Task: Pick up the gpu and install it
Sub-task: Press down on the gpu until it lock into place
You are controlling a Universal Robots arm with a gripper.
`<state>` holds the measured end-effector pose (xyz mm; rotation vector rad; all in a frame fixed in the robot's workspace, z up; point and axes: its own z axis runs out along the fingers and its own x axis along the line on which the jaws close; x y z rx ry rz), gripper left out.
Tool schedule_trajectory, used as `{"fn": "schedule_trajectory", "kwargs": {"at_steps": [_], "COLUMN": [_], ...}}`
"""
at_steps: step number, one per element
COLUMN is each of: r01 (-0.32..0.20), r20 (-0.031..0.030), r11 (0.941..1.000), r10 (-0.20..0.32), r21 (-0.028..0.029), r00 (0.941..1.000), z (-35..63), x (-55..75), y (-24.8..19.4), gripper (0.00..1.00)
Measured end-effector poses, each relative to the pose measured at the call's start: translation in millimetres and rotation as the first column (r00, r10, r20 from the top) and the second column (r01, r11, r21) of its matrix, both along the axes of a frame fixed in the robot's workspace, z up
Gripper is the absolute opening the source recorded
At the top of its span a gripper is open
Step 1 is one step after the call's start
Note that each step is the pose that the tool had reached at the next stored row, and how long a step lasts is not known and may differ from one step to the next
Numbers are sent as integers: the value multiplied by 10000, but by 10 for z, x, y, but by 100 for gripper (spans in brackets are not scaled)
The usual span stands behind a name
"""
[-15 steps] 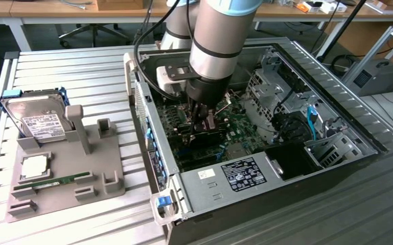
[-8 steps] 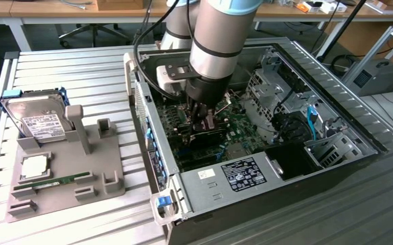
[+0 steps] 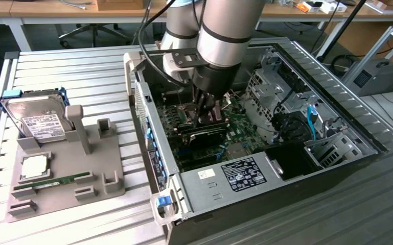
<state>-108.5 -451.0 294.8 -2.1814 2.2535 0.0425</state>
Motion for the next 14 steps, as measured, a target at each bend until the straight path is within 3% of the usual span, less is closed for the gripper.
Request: {"fn": "schedule_trajectory", "kwargs": {"at_steps": [14], "r01": [0], "r20": [0], "r11": [10000], "r10": [0], "r21": [-2], "r00": [10000], "z": [181], "x": [72], "y": [0], "gripper": [11]}}
